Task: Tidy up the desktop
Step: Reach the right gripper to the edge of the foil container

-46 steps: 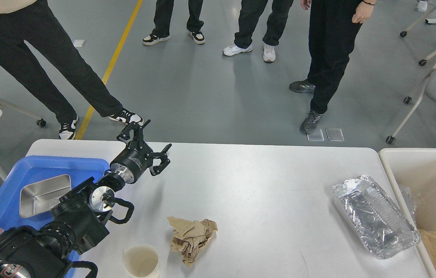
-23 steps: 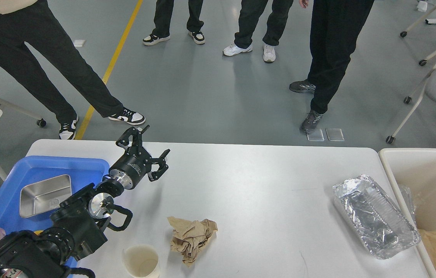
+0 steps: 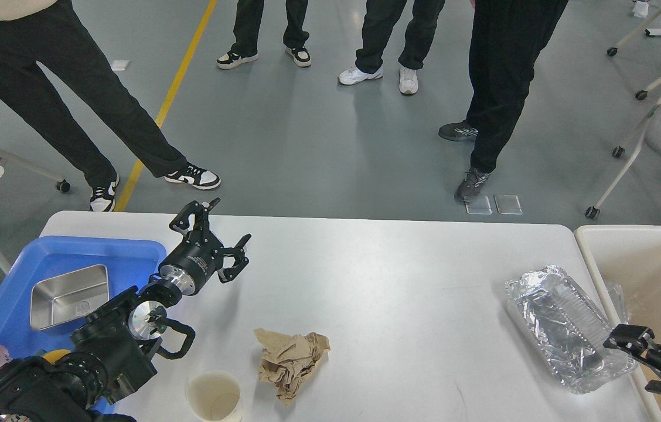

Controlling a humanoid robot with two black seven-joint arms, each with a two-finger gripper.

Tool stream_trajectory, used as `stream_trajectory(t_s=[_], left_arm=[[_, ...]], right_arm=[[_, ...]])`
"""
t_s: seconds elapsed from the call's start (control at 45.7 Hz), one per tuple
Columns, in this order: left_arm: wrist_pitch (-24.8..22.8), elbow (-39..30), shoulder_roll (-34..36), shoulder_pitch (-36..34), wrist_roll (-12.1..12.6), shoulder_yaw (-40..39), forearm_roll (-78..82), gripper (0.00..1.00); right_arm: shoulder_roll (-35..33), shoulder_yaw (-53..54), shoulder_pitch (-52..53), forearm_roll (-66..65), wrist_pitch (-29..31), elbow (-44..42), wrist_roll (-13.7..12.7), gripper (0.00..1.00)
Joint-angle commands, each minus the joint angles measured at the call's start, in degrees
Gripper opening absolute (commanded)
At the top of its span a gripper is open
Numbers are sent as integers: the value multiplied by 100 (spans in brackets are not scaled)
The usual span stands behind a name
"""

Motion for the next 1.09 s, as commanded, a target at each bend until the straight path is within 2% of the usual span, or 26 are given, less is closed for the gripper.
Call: stream_trajectory(t_s=[0.0,0.175,0.459,0.569,0.766,0.809,0.875,0.941,0.984,1.006,1.072], left_arm=[[-24,0,52,-8,12,-7,0,96],[-50,0,148,-34,21,-16,-9,96],[-173,-8,377,-148,47,-77,-62,96],[-173,-8,500,-219,65,-77,-62,96],[-173,-8,579,-315,82,-77,-62,96],[-173,-8,579,-315,82,-68,-62,96],[-173,-8,579,-315,82,-68,-62,96],[-173,-8,588,-315,74,-68,-62,96],[-173,0,588,-315,65,-68,-62,96],[-173,0,588,-307,65,-68,-62,96],[-173,-8,596,-307,65,-68,-62,96]], right_arm=[[401,1,94,-209,0,-400,-2,100],[753,1,138,-376,0,-744,7,100],[893,1,218,-455,8,-902,7,100],[955,1,218,-464,35,-1025,24,95],[973,1,218,-464,70,-1025,42,76],[973,1,218,-464,70,-1025,51,66],[973,1,218,-482,79,-1025,68,46],[982,1,218,-499,79,-1034,68,21],[973,1,226,-508,79,-1034,77,11],[973,1,226,-499,87,-1042,77,0],[982,1,226,-508,87,-1077,77,0]])
